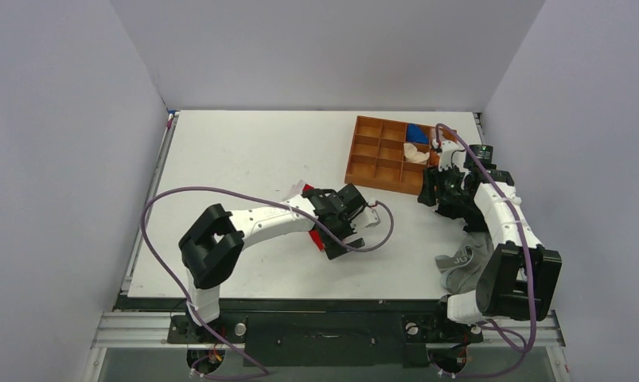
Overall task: Roll the underwear
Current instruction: Roll the underwear to the center of the board.
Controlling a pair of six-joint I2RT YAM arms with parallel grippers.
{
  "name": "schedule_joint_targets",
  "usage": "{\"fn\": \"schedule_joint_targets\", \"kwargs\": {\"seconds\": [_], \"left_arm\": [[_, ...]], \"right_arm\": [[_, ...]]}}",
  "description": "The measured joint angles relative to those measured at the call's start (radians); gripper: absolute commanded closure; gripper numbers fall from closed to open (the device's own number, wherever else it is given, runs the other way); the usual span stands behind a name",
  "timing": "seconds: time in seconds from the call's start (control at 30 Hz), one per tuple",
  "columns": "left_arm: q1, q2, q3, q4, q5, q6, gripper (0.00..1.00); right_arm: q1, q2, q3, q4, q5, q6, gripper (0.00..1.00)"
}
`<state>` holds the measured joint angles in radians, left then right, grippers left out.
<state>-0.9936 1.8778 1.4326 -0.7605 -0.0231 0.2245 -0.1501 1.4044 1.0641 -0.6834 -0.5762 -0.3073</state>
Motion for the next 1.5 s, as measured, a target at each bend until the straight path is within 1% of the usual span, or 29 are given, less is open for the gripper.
{"fn": "schedule_joint_targets", "kwargs": {"seconds": [0.17, 0.23, 0.33, 0.47, 0.57, 0.67, 0.8, 0.97, 1.23, 1.4, 1.43, 1.47, 1.5], "left_arm": [[-0.033, 0.016, -0.034, 0.023, -0.096, 0.000, 0.16], [-0.042, 0.030, -0.037, 0.033, -0.119, 0.000, 0.20], [-0.052, 0.050, -0.037, 0.050, -0.146, -0.002, 0.23], [-0.060, 0.064, -0.037, 0.065, -0.170, -0.002, 0.27], [-0.064, 0.080, -0.037, 0.077, -0.191, -0.003, 0.33], [-0.065, 0.100, -0.037, 0.085, -0.211, -0.003, 0.36], [-0.065, 0.103, -0.037, 0.093, -0.220, -0.003, 0.40], [-0.065, 0.103, -0.048, 0.112, -0.224, 0.000, 0.47], [-0.061, 0.084, -0.090, 0.158, -0.200, 0.021, 0.65], [-0.052, 0.060, -0.136, 0.203, -0.169, 0.041, 0.86], [-0.049, 0.057, -0.142, 0.212, -0.166, 0.049, 0.89], [-0.046, 0.053, -0.146, 0.218, -0.163, 0.052, 0.94], [-0.042, 0.047, -0.152, 0.224, -0.155, 0.060, 0.96]], "right_arm": [[0.000, 0.000, 0.000, -0.004, 0.000, -0.003, 0.48], [0.000, 0.000, 0.000, -0.006, 0.000, -0.003, 0.48], [0.000, 0.000, 0.000, -0.007, 0.000, -0.005, 0.48], [0.000, 0.000, 0.000, -0.007, 0.000, -0.009, 0.48], [0.000, 0.001, 0.000, -0.008, 0.000, -0.012, 0.48], [0.000, 0.003, 0.000, -0.010, 0.000, -0.015, 0.48], [0.000, 0.011, 0.000, -0.013, 0.000, -0.018, 0.48], [0.000, 0.013, 0.000, -0.015, 0.000, -0.020, 0.49], [0.000, 0.013, 0.000, -0.014, -0.001, -0.019, 0.47], [0.000, 0.008, -0.003, -0.006, -0.005, 0.001, 0.44], [0.000, 0.004, -0.006, 0.000, -0.006, 0.006, 0.42], [0.000, -0.006, -0.013, 0.009, -0.006, 0.016, 0.39], [0.000, -0.020, -0.021, 0.017, -0.007, 0.029, 0.30]]}}
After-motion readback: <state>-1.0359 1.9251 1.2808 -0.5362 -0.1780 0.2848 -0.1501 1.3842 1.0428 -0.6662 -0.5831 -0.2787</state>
